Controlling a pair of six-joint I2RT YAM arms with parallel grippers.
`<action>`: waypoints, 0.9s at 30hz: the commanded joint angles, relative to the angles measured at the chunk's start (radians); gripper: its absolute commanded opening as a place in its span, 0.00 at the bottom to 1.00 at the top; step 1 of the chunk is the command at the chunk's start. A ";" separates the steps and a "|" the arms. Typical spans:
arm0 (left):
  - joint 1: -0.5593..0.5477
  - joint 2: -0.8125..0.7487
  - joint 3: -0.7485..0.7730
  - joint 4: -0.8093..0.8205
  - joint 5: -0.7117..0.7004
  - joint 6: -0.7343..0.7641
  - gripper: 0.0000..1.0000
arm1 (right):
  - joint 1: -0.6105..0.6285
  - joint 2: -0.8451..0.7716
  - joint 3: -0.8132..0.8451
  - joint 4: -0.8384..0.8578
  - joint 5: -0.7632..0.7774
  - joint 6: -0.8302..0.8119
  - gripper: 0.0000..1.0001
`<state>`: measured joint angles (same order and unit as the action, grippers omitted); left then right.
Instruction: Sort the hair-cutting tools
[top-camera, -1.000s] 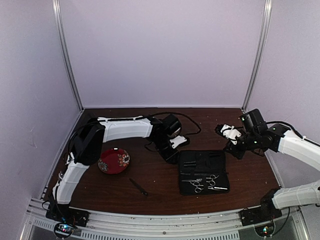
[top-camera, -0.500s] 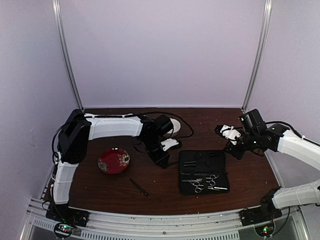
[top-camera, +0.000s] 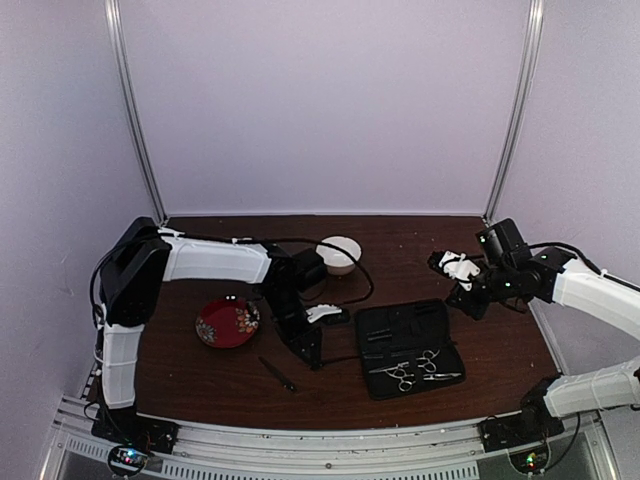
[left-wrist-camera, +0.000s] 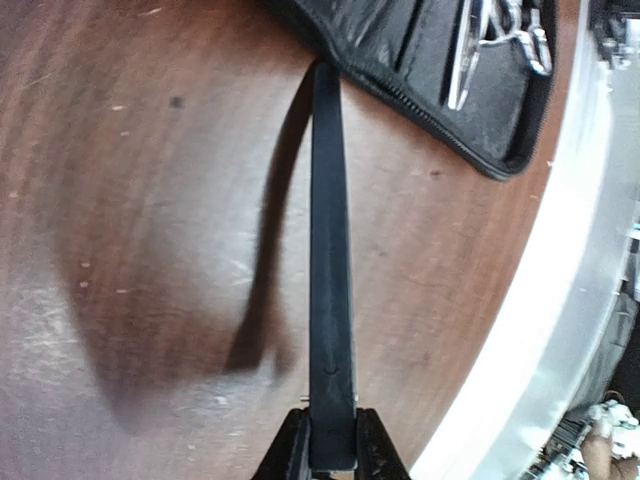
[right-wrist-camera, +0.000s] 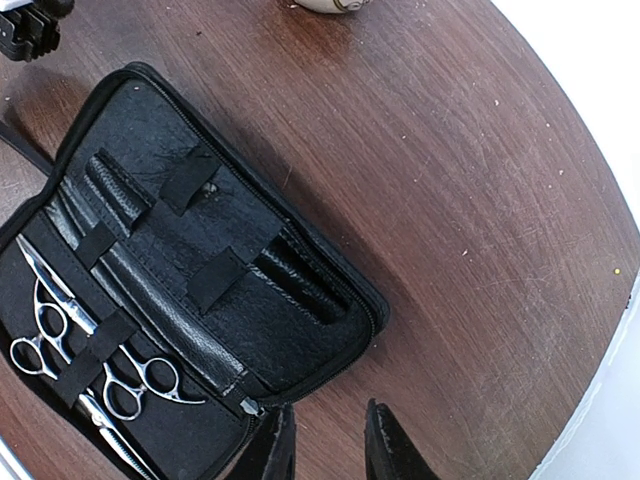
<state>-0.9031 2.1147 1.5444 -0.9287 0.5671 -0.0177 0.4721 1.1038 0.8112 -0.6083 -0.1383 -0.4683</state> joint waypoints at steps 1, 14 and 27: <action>0.032 0.007 -0.011 -0.007 0.126 0.032 0.17 | -0.006 0.006 0.000 0.002 -0.008 -0.007 0.24; 0.083 0.015 -0.036 -0.035 0.024 0.033 0.38 | -0.006 0.008 0.000 0.000 -0.005 -0.007 0.25; 0.032 -0.077 0.036 -0.065 -0.282 -0.006 0.44 | -0.006 -0.002 -0.002 -0.001 -0.006 -0.010 0.25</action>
<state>-0.8249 2.0895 1.5322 -0.9810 0.4183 -0.0113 0.4721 1.1072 0.8112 -0.6090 -0.1387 -0.4717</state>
